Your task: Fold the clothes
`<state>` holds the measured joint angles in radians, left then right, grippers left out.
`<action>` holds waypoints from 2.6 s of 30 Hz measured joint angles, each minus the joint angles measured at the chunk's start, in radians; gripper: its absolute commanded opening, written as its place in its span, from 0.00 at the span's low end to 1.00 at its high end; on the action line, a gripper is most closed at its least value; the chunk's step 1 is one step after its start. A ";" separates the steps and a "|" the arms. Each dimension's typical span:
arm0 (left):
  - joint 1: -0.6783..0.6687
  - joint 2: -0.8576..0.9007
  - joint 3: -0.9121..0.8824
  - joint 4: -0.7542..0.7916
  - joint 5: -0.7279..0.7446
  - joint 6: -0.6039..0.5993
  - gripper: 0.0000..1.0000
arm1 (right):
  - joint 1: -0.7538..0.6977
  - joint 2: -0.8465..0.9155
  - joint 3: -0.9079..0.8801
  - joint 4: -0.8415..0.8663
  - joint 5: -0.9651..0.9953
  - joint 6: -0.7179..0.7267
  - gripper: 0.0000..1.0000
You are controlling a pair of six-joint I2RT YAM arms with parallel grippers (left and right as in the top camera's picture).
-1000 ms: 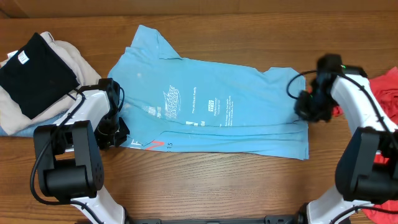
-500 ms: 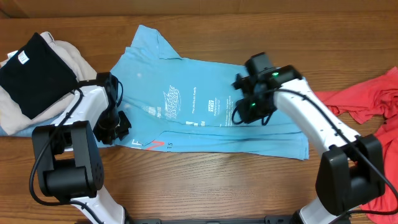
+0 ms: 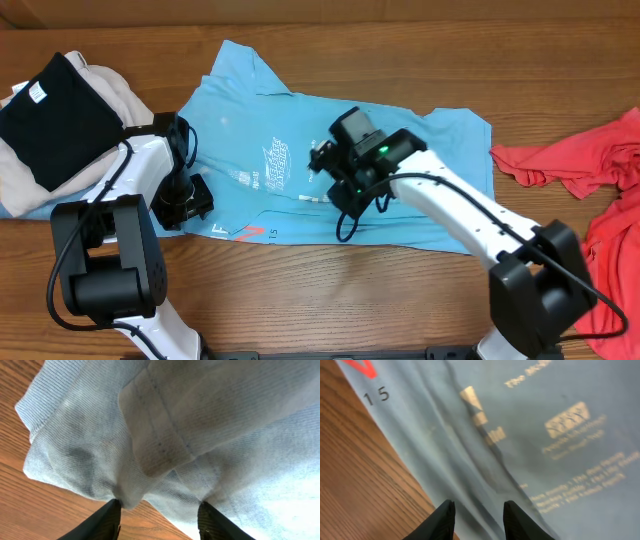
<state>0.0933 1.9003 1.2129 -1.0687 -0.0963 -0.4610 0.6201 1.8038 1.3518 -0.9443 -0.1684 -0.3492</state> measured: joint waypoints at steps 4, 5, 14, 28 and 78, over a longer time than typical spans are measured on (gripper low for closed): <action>0.000 0.000 0.000 0.001 0.000 0.000 0.58 | 0.054 0.046 0.000 0.039 0.005 -0.012 0.40; 0.000 0.000 0.000 0.001 0.000 0.000 0.59 | 0.066 0.059 0.000 0.051 0.008 -0.014 0.40; 0.000 0.000 0.000 0.005 0.000 0.000 0.64 | 0.102 0.171 0.000 0.100 0.028 -0.018 0.40; 0.000 0.000 0.000 0.015 0.000 0.000 0.66 | 0.101 0.206 -0.003 0.140 0.138 -0.018 0.26; 0.000 0.000 0.000 0.022 0.004 0.000 0.66 | -0.120 0.206 0.103 -0.097 0.283 0.242 0.29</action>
<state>0.0933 1.9003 1.2129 -1.0466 -0.0925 -0.4606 0.5003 2.0098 1.4551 -1.0412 0.1143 -0.1070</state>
